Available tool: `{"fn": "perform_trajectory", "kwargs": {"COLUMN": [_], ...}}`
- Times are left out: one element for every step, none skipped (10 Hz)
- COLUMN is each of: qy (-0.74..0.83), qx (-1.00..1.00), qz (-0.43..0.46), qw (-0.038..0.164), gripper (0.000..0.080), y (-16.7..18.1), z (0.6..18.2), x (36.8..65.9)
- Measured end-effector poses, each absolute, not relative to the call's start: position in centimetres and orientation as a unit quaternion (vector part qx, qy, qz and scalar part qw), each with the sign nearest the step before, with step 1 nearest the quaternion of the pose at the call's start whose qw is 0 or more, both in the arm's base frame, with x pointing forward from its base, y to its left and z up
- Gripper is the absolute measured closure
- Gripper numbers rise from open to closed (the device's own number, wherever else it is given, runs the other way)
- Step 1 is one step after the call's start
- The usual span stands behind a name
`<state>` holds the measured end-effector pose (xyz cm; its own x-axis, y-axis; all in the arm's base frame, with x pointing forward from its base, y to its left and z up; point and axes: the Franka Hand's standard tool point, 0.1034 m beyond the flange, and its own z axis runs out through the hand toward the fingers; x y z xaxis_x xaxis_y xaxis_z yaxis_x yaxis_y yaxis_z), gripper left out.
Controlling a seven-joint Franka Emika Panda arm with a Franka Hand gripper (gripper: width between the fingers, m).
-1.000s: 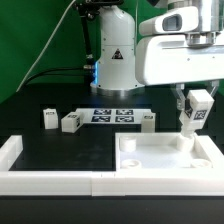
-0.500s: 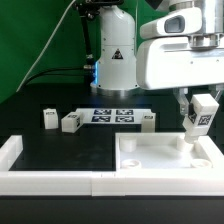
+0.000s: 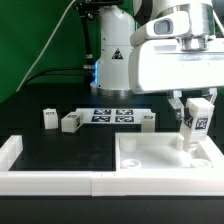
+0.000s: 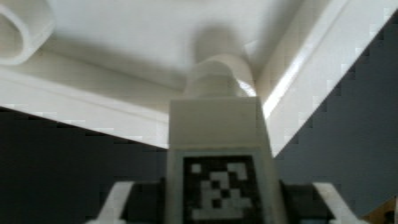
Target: Assemble one leg
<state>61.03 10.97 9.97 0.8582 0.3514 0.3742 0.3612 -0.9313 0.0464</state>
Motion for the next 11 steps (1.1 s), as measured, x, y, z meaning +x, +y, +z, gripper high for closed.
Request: {"fn": "perform_trajectory", "kwargs": {"qy": [-0.185,-0.184,-0.186,-0.189,-0.191,-0.191,-0.192,-0.193,-0.192,-0.193,-0.194], "qx": [-0.963,-0.959,-0.960,-0.959,-0.959,-0.959,-0.958,-0.956,-0.955,-0.955,-0.955], "qz": [-0.195,-0.215,-0.210,-0.211,-0.209,-0.207,-0.211,-0.219,-0.225,-0.223,-0.223], "qw": [0.013,0.014,0.015,0.016,0.017,0.017,0.018,0.018,0.018,0.018,0.018], "gripper": [0.0508,0.0508,0.0508,0.0508,0.0508,0.0508,0.0508,0.0508,0.0508,0.0508,0.0508], "y": [11.0,11.2,11.6,11.9,12.2,12.3,12.4,12.5,12.4,12.4,12.4], "z": [9.9,9.8,9.5,9.5,9.1,8.8,8.7,8.7,8.5,8.2,8.0], "x": [61.3,61.7,61.5,61.5,61.4,61.3,61.4,61.6,61.7,61.6,61.5]}}
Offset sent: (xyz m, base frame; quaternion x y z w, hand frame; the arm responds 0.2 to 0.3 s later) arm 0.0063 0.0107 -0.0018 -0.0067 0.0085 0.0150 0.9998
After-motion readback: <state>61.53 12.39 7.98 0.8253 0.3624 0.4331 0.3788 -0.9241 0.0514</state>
